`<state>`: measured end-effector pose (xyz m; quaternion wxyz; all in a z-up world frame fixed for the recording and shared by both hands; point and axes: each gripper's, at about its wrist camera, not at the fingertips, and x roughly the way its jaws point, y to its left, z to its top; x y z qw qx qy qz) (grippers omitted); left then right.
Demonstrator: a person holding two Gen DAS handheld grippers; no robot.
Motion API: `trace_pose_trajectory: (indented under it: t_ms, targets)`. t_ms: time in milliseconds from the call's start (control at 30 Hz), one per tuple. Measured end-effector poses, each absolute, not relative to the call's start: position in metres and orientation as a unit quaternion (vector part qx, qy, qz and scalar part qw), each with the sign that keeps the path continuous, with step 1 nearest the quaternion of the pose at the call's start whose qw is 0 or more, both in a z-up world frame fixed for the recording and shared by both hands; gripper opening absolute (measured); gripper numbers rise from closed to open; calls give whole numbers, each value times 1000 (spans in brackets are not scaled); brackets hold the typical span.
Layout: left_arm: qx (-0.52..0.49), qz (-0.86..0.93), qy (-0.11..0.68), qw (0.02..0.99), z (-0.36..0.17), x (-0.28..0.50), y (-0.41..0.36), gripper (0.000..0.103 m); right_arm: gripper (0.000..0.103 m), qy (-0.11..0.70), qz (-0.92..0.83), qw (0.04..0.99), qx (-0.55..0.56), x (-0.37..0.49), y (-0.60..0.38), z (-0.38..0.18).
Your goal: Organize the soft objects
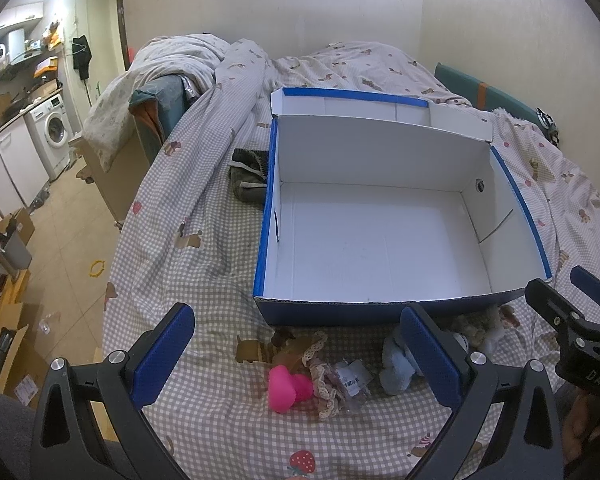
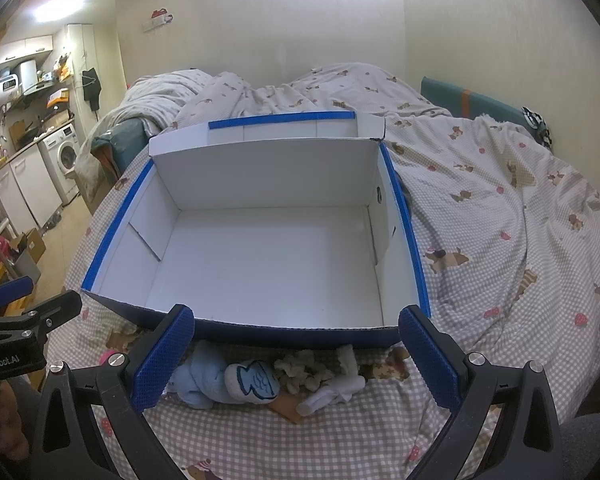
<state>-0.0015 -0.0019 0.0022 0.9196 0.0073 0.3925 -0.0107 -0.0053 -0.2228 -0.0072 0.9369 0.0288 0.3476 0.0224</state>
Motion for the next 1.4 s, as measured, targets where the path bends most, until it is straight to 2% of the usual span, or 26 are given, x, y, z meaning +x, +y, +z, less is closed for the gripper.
trace_pose_trajectory:
  t_ms: [1400]
  targets:
    - [7,-11,395,919,-2,-4,-1,103,103,347,21,937,27,-6,-225,-10]
